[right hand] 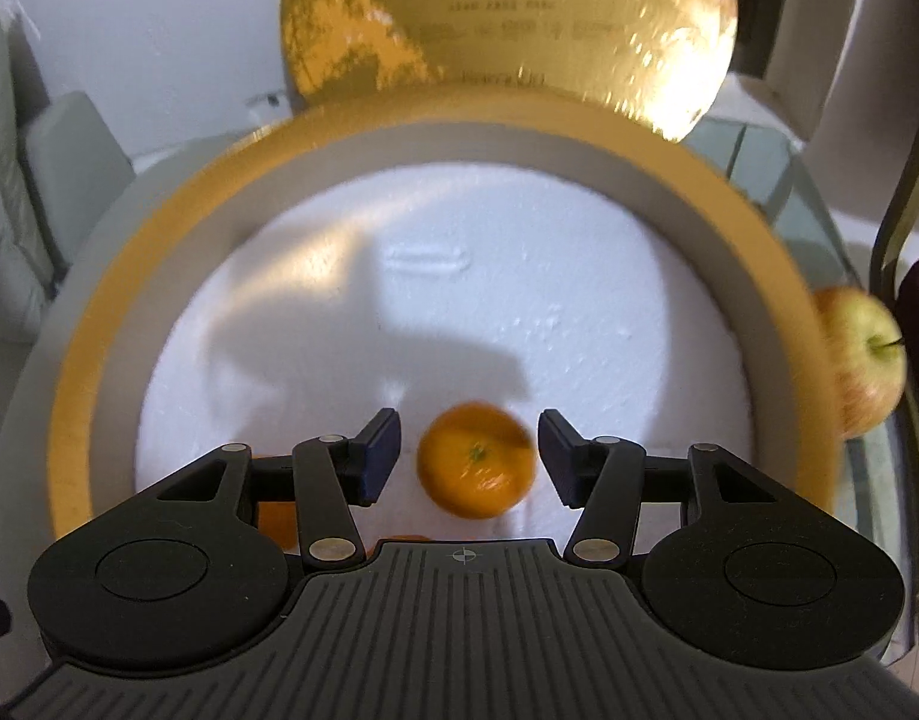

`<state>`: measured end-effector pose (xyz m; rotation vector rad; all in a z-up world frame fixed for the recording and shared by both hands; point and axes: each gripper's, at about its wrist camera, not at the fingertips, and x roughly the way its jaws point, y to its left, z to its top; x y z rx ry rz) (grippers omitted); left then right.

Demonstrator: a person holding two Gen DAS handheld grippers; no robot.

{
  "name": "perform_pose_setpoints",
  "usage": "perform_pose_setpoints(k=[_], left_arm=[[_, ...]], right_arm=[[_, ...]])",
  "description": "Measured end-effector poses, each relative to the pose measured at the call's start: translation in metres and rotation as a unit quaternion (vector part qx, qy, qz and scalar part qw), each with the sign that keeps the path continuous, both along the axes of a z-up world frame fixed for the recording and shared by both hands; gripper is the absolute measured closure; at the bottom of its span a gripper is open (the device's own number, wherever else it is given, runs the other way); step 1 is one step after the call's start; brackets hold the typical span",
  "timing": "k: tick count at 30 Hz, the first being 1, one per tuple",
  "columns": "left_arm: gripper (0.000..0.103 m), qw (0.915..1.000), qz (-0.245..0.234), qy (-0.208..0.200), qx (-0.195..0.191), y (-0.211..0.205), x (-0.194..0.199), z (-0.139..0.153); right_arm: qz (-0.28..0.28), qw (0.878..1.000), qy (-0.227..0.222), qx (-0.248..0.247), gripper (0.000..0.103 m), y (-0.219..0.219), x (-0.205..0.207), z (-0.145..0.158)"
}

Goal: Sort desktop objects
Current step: 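Lower the last mandarin into the gold box and open the right gripper, then move the right gripper back toward the apple on the tray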

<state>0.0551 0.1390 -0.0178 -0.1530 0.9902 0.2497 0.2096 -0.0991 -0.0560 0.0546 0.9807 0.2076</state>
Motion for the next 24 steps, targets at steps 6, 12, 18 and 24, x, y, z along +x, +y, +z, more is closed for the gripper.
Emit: perform_pose_setpoints(k=[6, 12, 18, 24], left_arm=[[0.001, 0.9990, -0.037, -0.020, 0.014, -0.031, -0.010, 0.017], [0.001, 0.9962, -0.076, -0.031, 0.028, -0.069, -0.017, 0.029], [0.001, 0.9920, -0.119, -0.021, 0.038, -0.109, -0.018, 0.025], [0.001, 0.9858, -0.157, -0.008, 0.058, -0.143, -0.023, 0.021]], right_arm=[[-0.008, 0.998, -0.047, 0.028, 0.038, -0.032, -0.036, 0.044], [-0.019, 0.996, -0.070, 0.050, 0.030, -0.070, -0.083, 0.067], [-0.028, 0.995, -0.075, 0.059, 0.028, -0.096, -0.133, 0.064], [-0.035, 0.995, -0.050, 0.073, 0.028, -0.117, -0.161, 0.045]])
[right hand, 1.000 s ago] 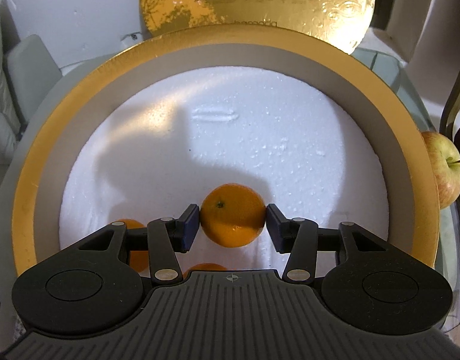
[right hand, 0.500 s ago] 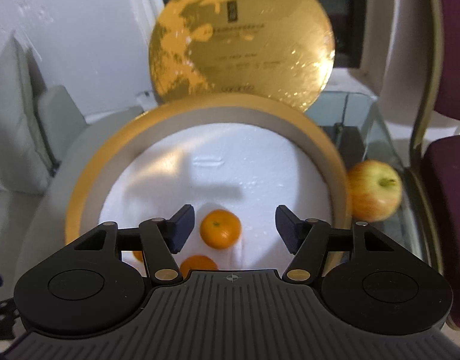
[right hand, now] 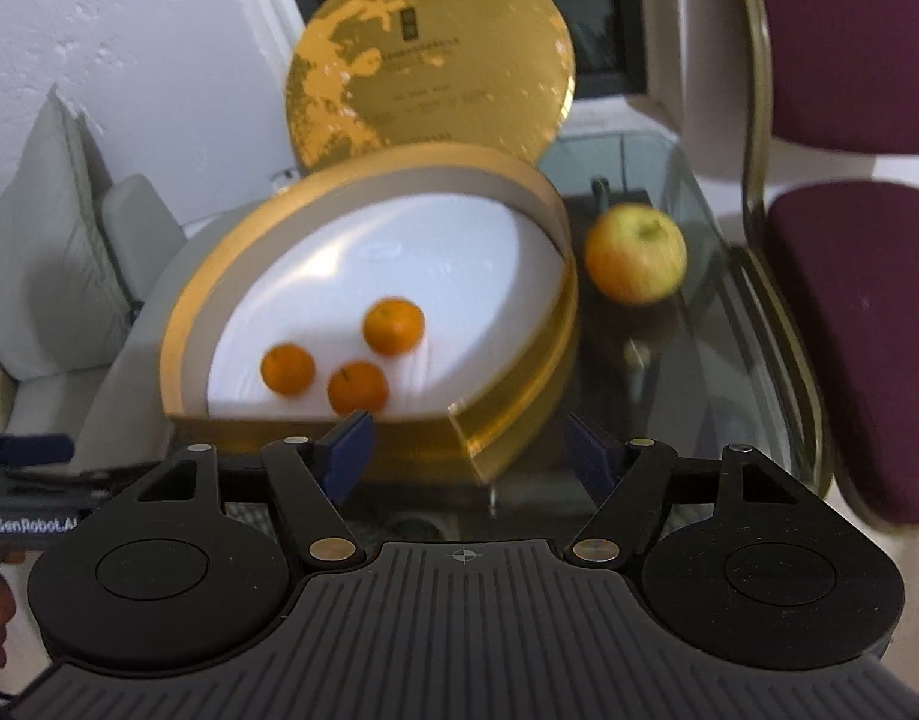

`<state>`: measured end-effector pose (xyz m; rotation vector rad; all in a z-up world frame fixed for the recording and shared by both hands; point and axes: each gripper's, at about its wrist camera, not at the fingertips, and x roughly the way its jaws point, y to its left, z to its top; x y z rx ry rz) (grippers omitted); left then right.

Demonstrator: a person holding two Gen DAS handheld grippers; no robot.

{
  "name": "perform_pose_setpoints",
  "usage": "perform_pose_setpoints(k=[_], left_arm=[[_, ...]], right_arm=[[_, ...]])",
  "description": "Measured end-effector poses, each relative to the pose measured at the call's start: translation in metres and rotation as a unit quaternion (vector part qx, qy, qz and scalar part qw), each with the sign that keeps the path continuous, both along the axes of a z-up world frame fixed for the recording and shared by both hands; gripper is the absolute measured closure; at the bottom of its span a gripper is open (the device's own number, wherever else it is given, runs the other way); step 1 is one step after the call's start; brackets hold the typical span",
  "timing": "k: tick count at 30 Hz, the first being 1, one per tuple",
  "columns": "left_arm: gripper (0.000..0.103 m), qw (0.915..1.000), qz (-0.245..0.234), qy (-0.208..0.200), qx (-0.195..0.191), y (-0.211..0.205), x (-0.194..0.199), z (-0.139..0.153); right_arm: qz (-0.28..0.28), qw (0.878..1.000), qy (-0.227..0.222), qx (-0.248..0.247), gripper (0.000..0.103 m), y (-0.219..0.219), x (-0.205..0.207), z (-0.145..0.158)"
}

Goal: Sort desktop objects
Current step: 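Move the right gripper back toward the apple on the tray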

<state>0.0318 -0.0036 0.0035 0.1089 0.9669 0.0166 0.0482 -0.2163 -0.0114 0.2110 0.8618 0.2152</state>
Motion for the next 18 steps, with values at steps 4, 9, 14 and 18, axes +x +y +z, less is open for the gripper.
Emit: perform_pose_setpoints(k=[4, 9, 14, 18], left_arm=[[0.001, 0.9996, -0.021, 0.005, 0.018, -0.018, -0.002, -0.002], [0.001, 0.9989, -0.038, 0.006, 0.027, -0.034, -0.001, -0.002], [0.001, 0.9983, -0.046, 0.008, 0.035, -0.044, 0.002, -0.004], [0.001, 0.9982, -0.046, 0.010, 0.036, -0.044, 0.005, -0.006]], right_arm=[[-0.010, 1.000, 0.012, 0.011, 0.028, -0.012, -0.008, -0.010], [-0.019, 0.999, 0.015, 0.027, 0.022, -0.024, -0.016, -0.013], [-0.027, 0.999, 0.011, 0.039, 0.021, -0.033, -0.019, -0.014], [-0.033, 0.998, 0.012, 0.045, 0.021, -0.037, -0.015, -0.017]])
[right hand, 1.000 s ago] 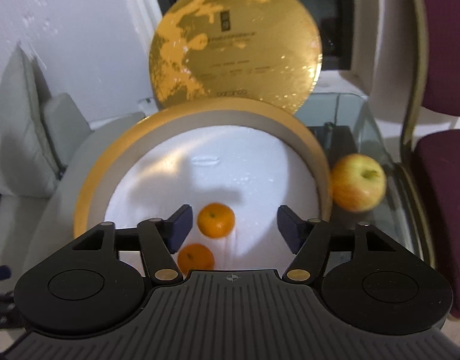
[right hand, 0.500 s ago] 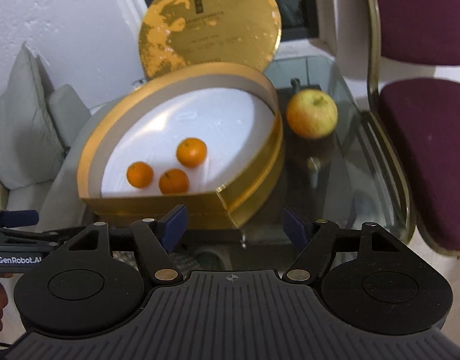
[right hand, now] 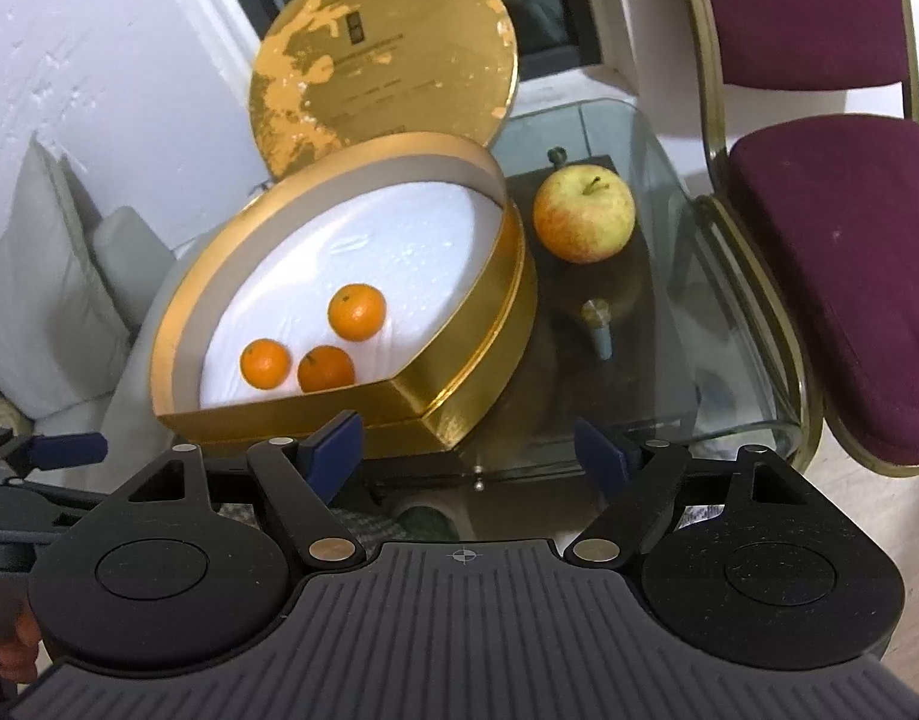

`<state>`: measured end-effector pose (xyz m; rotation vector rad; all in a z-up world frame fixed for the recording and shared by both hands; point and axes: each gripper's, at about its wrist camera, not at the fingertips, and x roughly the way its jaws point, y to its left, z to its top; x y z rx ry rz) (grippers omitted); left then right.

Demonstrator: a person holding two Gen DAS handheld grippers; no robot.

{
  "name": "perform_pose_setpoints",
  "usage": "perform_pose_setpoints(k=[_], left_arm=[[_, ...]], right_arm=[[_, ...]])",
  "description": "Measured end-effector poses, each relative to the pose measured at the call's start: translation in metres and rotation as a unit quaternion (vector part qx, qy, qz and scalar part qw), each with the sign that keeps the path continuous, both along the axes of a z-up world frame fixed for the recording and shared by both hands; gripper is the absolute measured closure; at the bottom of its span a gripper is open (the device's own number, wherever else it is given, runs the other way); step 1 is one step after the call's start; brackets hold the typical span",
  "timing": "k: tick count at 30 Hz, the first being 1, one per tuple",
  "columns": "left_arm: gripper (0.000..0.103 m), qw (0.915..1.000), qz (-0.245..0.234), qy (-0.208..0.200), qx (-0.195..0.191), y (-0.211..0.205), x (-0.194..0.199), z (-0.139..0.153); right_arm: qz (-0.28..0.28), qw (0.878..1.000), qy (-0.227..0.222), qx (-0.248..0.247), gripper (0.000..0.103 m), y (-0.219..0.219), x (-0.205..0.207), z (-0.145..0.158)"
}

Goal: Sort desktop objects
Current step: 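Move the right gripper back toward the apple on the tray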

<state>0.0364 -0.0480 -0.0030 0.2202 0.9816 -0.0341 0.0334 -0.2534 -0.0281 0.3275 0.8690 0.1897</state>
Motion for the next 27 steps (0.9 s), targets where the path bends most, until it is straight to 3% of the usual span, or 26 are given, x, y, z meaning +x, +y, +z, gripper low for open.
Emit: perform_pose_setpoints(k=[11, 18, 27], left_arm=[[0.001, 1.0000, 0.009, 0.000, -0.003, 0.005, 0.023, -0.004], [0.001, 0.9998, 0.012, -0.005, -0.014, 0.011, 0.046, -0.002], [0.001, 0.9992, 0.033, -0.002, -0.021, 0.023, 0.078, -0.008]], right_arm=[[-0.059, 0.998, 0.008, 0.023, 0.021, -0.023, 0.032, -0.010], [-0.119, 0.990, 0.023, 0.068, 0.016, -0.053, 0.081, -0.026], [-0.160, 0.984, 0.030, 0.066, 0.013, -0.063, 0.155, -0.047]])
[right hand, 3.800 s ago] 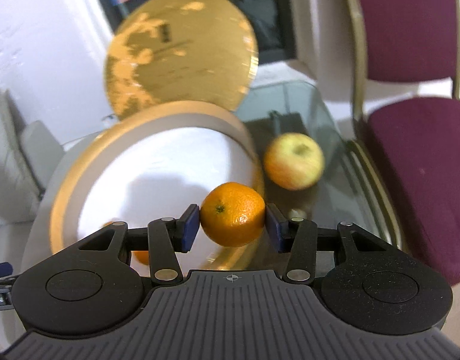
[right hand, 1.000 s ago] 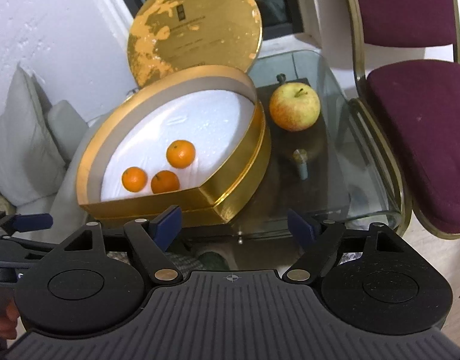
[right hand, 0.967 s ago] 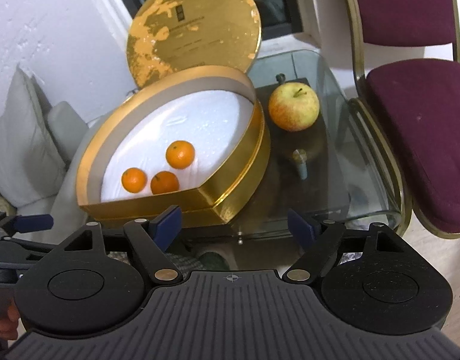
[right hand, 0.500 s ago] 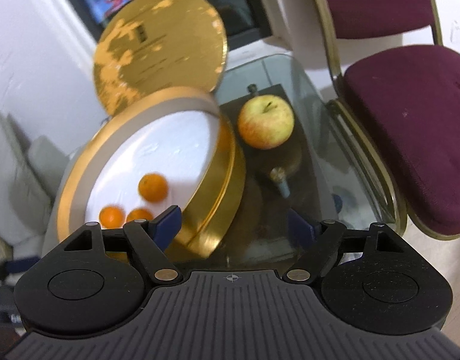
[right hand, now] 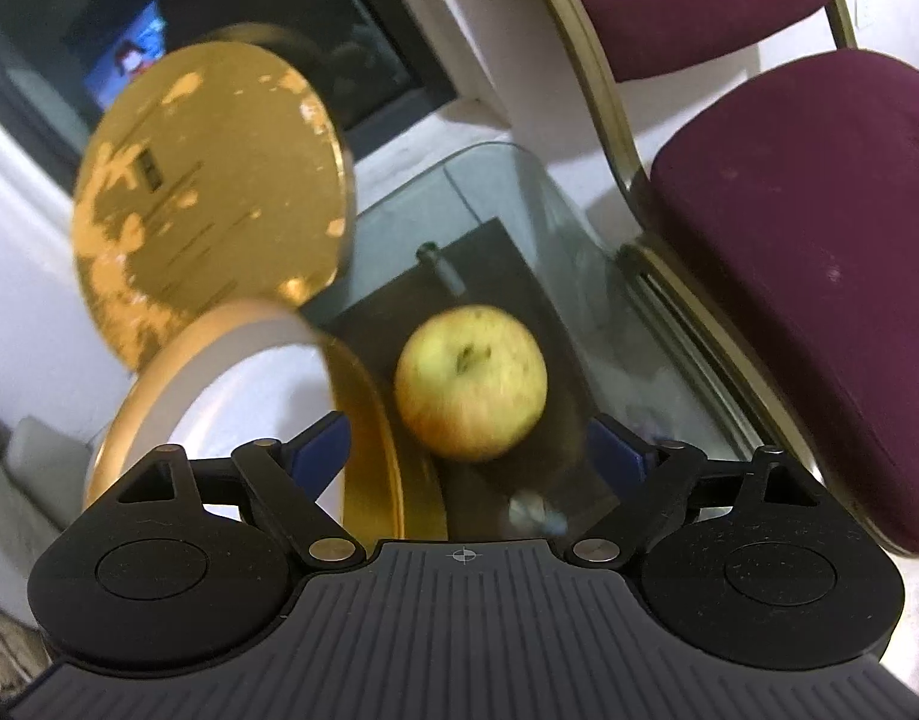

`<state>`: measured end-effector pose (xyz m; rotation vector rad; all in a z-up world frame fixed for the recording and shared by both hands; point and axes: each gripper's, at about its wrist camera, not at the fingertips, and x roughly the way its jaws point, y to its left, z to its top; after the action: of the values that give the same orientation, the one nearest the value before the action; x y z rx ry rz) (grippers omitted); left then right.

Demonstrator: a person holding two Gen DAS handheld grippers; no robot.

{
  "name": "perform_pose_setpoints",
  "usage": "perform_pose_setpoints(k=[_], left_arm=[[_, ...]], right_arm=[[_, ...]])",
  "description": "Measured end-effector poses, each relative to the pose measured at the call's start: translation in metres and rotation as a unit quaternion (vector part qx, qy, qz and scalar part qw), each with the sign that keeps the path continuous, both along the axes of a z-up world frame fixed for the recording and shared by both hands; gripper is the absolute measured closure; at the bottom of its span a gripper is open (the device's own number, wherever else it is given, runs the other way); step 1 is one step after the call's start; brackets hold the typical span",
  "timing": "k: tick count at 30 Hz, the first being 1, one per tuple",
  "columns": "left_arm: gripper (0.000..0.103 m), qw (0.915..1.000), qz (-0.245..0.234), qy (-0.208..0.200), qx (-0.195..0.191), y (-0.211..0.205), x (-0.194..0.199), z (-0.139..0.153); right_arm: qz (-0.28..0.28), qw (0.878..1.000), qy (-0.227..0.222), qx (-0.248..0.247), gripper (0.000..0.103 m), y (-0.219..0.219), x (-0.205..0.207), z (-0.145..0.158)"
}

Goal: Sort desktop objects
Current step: 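Move the right gripper back toward the apple on the tray, then close the right gripper around the yellow-red apple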

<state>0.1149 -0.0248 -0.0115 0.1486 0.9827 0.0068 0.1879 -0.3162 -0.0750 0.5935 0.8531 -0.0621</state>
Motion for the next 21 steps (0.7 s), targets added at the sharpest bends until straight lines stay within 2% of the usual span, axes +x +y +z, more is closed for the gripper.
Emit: perform_pose_setpoints(k=[8, 15, 21], left_arm=[[0.001, 0.9999, 0.008, 0.012, -0.004, 0.004, 0.014, -0.011], [0.001, 0.9997, 0.005, 0.021, -0.007, 0.004, 0.018, -0.016], [0.001, 0.9997, 0.008, 0.023, -0.009, 0.007, 0.016, -0.017]], right_arm=[[-0.025, 0.998, 0.040, 0.049, 0.011, -0.004, 0.050, -0.032], [-0.015, 0.998, 0.058, 0.034, 0.012, 0.004, 0.065, -0.043], [-0.010, 0.998, 0.057, 0.017, 0.018, 0.006, 0.069, -0.046]])
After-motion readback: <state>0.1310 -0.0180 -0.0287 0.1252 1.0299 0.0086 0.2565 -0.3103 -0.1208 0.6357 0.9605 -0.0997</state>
